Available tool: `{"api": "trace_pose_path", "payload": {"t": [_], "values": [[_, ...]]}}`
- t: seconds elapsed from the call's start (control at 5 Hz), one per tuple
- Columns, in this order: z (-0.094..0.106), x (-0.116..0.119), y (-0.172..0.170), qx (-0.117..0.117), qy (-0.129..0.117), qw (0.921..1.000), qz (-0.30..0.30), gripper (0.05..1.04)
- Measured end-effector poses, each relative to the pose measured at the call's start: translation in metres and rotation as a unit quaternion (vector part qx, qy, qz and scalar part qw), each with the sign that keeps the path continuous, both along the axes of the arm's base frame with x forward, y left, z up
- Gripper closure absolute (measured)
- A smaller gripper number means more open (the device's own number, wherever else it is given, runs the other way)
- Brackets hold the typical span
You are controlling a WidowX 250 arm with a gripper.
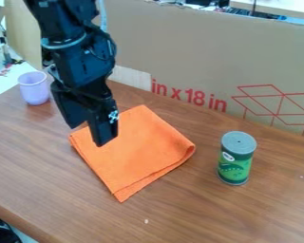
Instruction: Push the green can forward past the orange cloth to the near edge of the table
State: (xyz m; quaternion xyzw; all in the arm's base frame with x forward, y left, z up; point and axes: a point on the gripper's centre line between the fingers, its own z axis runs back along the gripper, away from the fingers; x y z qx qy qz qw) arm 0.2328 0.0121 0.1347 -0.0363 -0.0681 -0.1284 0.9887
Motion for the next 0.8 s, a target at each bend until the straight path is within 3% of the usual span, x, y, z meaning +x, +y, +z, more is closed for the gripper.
{"api": "trace_pose_path", "payload": {"t": [0.2,0.4,0.6,0.8], "values": [[-0.004,-0.001,0.000,-0.001,0.009,1.0000,0.001,0.083],[-0.005,0.013,-0.020,0.008,0.008,0.9999,0.008,0.083],[-0.003,0.038,-0.040,0.025,0.005,0.9997,0.005,0.083],[0.001,0.065,-0.058,0.020,-0.012,0.9997,0.010,0.083]]}}
